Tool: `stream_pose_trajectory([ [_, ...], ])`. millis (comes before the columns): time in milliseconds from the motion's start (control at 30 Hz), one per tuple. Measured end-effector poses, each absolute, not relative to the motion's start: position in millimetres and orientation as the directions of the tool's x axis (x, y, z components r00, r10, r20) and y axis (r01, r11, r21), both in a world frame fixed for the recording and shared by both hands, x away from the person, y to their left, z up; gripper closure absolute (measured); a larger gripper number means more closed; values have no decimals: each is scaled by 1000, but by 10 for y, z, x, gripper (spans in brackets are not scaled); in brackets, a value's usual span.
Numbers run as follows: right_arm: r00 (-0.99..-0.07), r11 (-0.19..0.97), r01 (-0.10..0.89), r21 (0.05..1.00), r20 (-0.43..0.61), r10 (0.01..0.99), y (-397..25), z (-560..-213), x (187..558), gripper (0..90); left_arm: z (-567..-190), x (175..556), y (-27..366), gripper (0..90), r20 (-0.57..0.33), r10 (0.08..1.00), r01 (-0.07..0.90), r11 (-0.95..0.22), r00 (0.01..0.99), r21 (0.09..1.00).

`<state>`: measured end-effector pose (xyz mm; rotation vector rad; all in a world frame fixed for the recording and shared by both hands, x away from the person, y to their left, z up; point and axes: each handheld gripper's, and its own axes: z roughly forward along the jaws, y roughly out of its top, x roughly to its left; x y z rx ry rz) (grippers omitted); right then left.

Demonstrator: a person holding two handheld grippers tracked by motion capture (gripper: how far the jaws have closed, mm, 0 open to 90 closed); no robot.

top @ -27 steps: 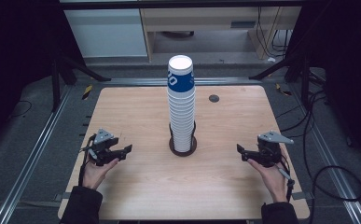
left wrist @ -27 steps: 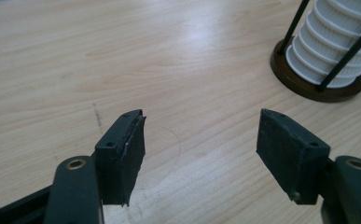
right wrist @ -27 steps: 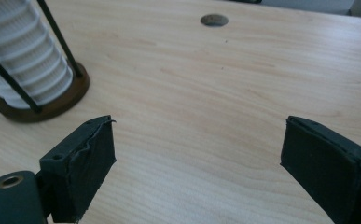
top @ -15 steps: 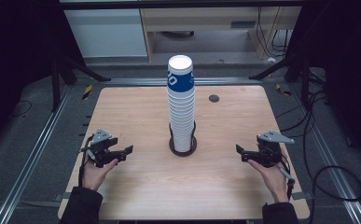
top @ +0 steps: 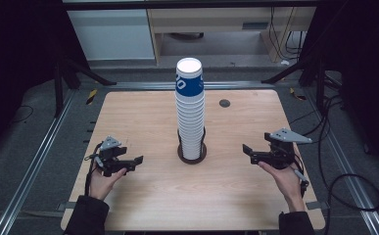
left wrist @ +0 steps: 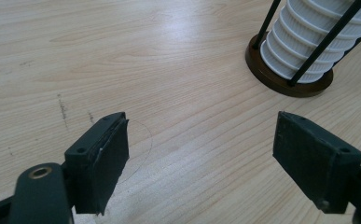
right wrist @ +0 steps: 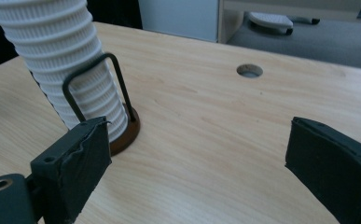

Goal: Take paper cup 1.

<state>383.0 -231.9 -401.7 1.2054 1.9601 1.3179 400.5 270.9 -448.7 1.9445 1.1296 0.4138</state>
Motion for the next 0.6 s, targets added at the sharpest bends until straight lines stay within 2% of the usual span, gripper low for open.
stream_pose_trajectory([
  [600, -623, 100, 209, 973, 53, 780, -1810, -3223, 3909, 56, -4478, 4009, 2667, 180, -126, 814, 544, -255, 567, 799],
])
